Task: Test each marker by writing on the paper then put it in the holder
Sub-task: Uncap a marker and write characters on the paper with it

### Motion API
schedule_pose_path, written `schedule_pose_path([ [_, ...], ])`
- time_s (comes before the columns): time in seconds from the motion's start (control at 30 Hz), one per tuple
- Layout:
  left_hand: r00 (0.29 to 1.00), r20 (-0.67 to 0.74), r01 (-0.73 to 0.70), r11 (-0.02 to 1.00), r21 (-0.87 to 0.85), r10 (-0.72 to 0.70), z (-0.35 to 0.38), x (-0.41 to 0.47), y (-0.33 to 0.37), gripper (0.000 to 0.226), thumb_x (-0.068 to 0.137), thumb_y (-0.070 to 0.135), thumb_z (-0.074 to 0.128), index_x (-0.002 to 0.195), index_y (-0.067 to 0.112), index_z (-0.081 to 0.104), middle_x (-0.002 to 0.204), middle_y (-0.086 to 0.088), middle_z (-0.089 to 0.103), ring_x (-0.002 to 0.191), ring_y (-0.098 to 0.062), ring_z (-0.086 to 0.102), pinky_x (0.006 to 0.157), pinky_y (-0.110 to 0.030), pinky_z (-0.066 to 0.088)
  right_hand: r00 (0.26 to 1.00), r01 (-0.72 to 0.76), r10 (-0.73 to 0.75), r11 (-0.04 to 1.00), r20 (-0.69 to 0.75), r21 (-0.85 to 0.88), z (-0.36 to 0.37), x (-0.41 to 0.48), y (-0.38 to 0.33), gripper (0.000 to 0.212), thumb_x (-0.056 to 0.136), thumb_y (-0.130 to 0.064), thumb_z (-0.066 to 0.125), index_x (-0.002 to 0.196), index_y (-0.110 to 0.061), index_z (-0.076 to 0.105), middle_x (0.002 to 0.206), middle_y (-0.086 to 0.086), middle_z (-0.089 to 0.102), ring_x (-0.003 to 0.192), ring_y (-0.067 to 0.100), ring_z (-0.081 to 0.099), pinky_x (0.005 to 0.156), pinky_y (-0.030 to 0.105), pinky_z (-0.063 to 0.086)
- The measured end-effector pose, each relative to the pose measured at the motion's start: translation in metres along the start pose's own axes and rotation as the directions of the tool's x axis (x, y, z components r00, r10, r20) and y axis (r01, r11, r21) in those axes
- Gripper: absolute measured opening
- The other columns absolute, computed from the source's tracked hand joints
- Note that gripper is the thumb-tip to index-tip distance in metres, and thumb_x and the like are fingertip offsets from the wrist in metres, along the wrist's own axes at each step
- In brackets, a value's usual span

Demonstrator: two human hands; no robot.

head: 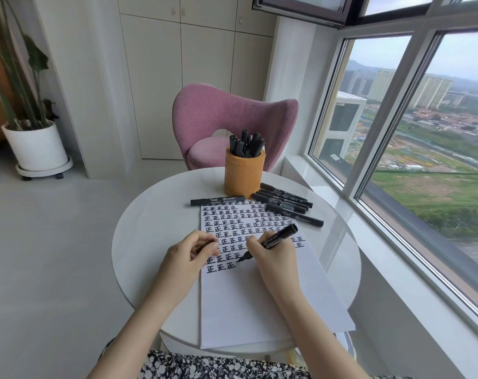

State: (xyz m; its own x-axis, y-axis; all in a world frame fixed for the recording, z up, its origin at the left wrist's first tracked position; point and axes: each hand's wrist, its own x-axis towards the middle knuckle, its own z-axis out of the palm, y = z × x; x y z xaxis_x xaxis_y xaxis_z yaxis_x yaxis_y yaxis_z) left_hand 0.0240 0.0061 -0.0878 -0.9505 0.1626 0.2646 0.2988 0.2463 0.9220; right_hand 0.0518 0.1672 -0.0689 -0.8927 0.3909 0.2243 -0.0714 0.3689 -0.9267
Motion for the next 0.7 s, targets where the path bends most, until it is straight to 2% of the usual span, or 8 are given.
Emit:
schedule_pose_path([
  [0.27, 1.0, 0.002, 0.001, 1.0, 0.003, -0.001, 0.0001, 0.0, -0.0002, 0.007, 0.089, 0.009, 0.06, 0.093, 0.013, 0.064, 0.081, 0.002, 0.071, 0.075, 0.004, 0.065, 0.066, -0.007, 0.046, 1.0, -0.01, 0.01, 1.0, -0.008, -0.006, -0.0005, 0.0003, 0.0003, 0.028, 0.08, -0.009, 0.058, 0.059, -0.009, 0.038, 0.057, 0.005, 0.035, 0.055, 0.011, 0.027, 0.047, 0.023, 0.023],
  [0.43, 1.0, 0.002, 0.005, 1.0, 0.008, -0.005, 0.0006, -0.0004, -0.0016, 0.007, 0.09, 0.01, 0.06, 0.094, 0.013, 0.065, 0.081, 0.002, 0.071, 0.075, 0.003, 0.065, 0.066, -0.007, 0.046, 1.0, -0.029, 0.029, 0.999, 0.004, 0.028, -0.0026, 0.0003, 0.0016, 0.028, 0.079, -0.009, 0.058, 0.064, 0.008, 0.043, 0.058, 0.006, 0.04, 0.055, 0.01, 0.03, 0.048, 0.021, 0.024],
  [0.7, 1.0, 0.002, 0.004, 1.0, 0.011, -0.004, 0.0004, -0.0003, -0.0014, 0.007, 0.09, 0.012, 0.06, 0.094, 0.014, 0.065, 0.08, 0.002, 0.071, 0.077, 0.001, 0.066, 0.067, -0.009, 0.047, 0.999, -0.034, 0.034, 0.999, 0.024, 0.005, -0.0006, 0.0001, 0.0013, 0.029, 0.079, -0.011, 0.059, 0.061, 0.006, 0.042, 0.058, 0.008, 0.043, 0.054, 0.011, 0.03, 0.048, 0.022, 0.024],
])
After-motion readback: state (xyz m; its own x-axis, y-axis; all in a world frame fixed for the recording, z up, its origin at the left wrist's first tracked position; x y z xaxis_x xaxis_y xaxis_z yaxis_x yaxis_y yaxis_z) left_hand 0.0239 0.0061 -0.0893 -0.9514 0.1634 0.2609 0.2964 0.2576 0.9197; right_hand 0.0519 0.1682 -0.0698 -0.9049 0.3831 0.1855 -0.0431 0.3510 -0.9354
